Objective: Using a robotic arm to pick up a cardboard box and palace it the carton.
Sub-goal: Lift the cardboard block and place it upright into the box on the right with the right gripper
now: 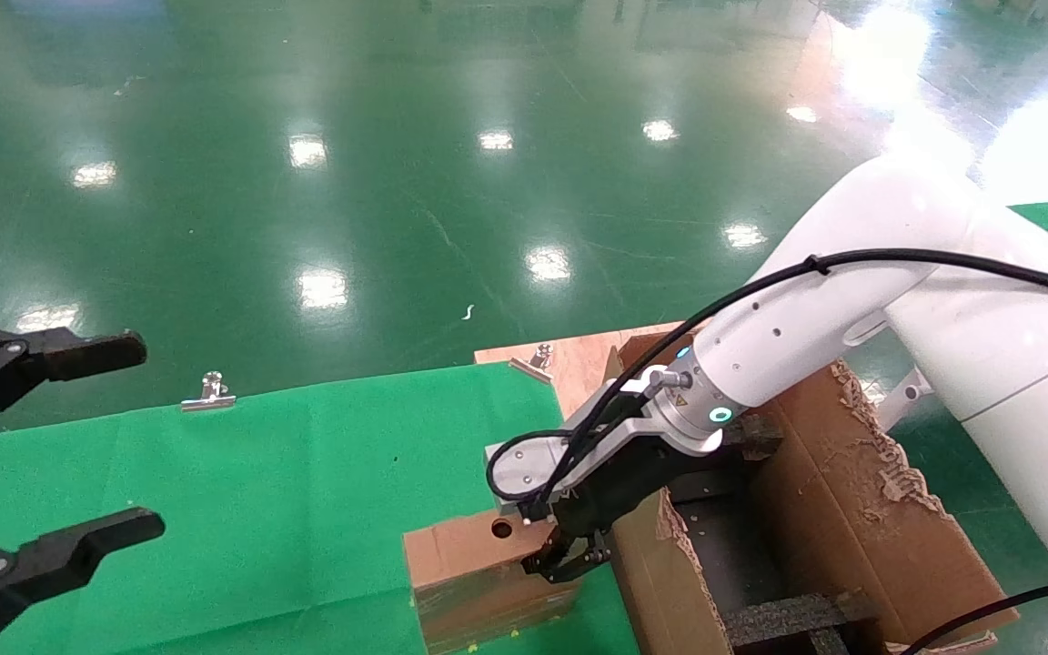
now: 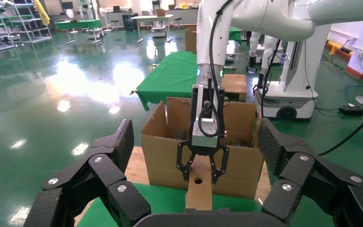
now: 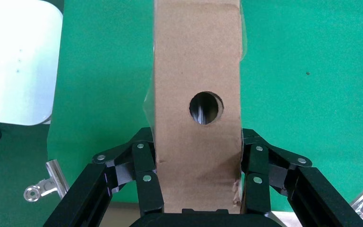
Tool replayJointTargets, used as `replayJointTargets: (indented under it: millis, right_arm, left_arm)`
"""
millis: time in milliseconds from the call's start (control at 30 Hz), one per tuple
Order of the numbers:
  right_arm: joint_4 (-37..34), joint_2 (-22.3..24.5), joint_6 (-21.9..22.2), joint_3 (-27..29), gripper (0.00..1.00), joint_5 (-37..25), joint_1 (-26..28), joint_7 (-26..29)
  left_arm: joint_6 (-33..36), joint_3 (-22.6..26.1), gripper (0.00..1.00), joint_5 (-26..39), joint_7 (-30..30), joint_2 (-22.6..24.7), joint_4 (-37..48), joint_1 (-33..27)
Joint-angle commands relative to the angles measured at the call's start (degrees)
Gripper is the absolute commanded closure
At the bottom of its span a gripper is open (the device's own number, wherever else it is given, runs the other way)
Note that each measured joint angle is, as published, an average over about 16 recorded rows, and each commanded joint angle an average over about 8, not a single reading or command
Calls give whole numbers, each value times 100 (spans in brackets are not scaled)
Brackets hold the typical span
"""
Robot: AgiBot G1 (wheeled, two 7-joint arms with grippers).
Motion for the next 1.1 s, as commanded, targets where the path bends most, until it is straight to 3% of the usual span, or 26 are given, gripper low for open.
replayJointTargets:
  millis: [33,233,467,700,1100]
  right_arm:
    - [-1,3,23,1,100,12,-17,7]
    - [-227,153,-14,188,100,363,372,38]
    - [-534,407,-129,171,100,661,1307,-58]
    - [-828,730,-165,-171,100,1073,2150,-161]
    - [-1001,1769,-137,-894,100,1481,2759,-80]
  left_arm:
    - [0,0,0,0,0,0,0,0]
    - [0,0,0,0,0,0,0,0]
    - [0,0,0,0,0,0,0,0]
    - [0,0,0,0,0,0,0,0]
    - [0,0,0,0,0,0,0,0]
